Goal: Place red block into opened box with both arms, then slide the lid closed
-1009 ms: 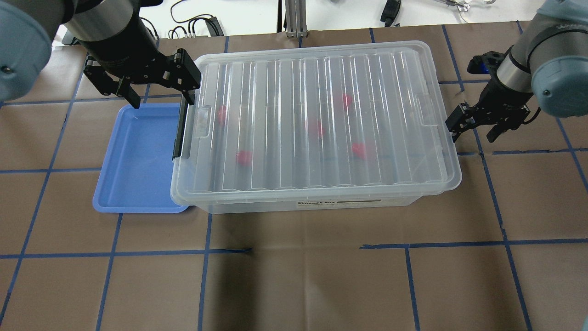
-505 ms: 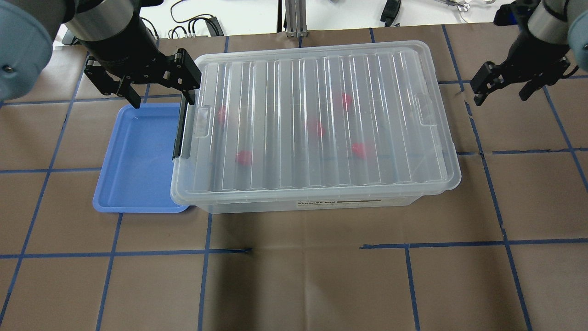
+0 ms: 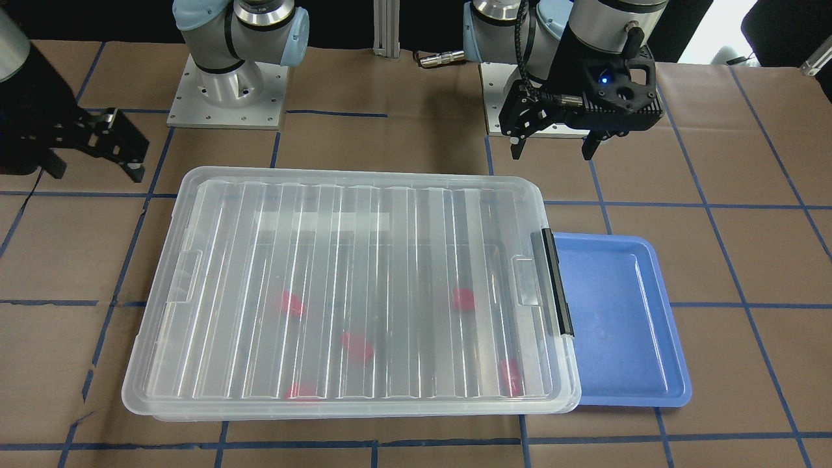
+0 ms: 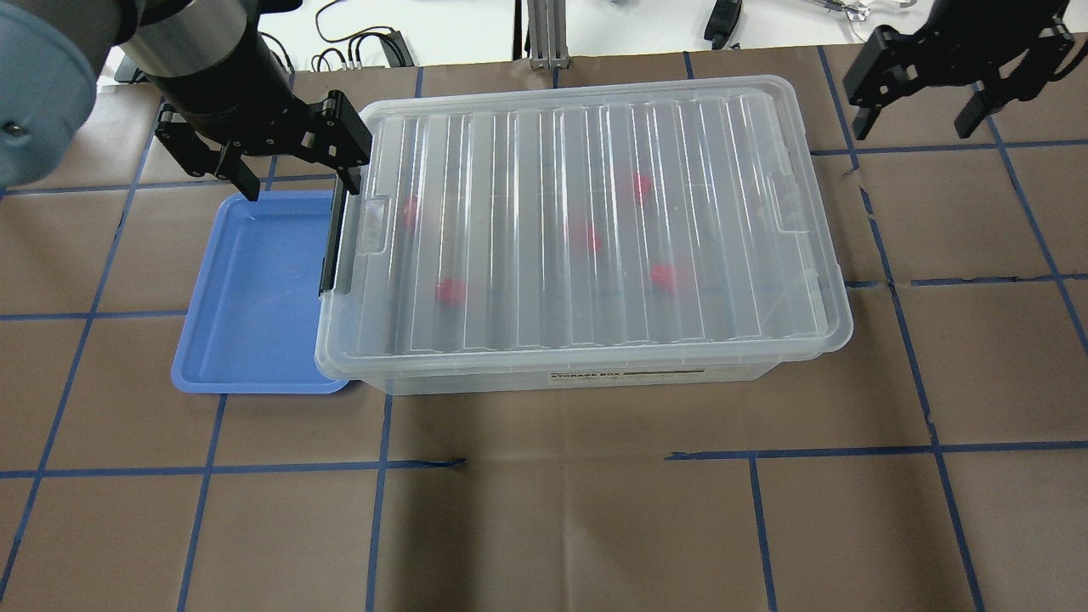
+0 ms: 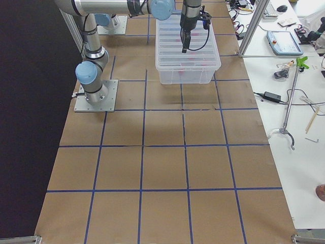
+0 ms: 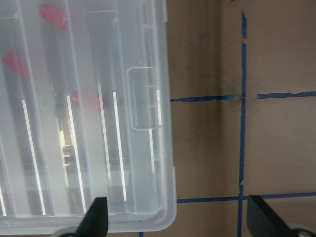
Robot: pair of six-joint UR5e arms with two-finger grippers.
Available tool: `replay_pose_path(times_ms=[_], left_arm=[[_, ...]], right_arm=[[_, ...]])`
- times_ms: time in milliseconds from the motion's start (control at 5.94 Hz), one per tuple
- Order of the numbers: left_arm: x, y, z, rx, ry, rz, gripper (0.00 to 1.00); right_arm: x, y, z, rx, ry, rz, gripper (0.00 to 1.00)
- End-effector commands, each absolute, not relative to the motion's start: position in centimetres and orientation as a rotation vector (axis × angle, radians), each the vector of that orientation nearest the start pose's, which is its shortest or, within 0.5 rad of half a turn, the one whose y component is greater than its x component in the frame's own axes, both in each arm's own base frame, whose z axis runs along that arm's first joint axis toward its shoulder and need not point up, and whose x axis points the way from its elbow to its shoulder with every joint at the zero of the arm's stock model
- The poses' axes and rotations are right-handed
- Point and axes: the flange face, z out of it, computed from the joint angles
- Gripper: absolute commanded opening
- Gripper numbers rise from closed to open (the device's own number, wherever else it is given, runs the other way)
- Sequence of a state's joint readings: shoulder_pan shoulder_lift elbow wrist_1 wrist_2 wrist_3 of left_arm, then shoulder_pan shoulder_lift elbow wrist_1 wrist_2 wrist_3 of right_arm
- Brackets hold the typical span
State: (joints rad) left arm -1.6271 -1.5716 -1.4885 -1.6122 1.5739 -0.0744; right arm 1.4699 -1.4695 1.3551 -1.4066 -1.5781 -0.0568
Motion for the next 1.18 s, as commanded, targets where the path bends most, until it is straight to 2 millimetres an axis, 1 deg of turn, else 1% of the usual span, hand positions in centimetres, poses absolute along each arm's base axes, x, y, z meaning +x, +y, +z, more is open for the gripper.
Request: replay_pose_path(times_ms=[0, 336, 505, 1009], left_arm=[[-16.07, -48.34, 52.23, -0.027, 3.14, -0.058, 0.98], [-16.12, -48.7, 52.23, -0.031, 3.136, -0.058, 0.98], [-16.14, -48.27, 52.38, -0.029, 3.14, -0.063, 0.98], [-16.15, -48.51, 52.31, -0.029, 3.14, -0.06, 0.98]], right_arm=[[11.97, -53.41, 52.5, 0.065, 3.153, 0.094, 1.0], [11.98, -52.95, 53.0, 0.067, 3.154, 0.08, 1.0], [12.02, -53.05, 52.77, 0.067, 3.149, 0.087, 1.0], [12.02, -52.95, 52.61, 0.067, 3.149, 0.094, 1.0]])
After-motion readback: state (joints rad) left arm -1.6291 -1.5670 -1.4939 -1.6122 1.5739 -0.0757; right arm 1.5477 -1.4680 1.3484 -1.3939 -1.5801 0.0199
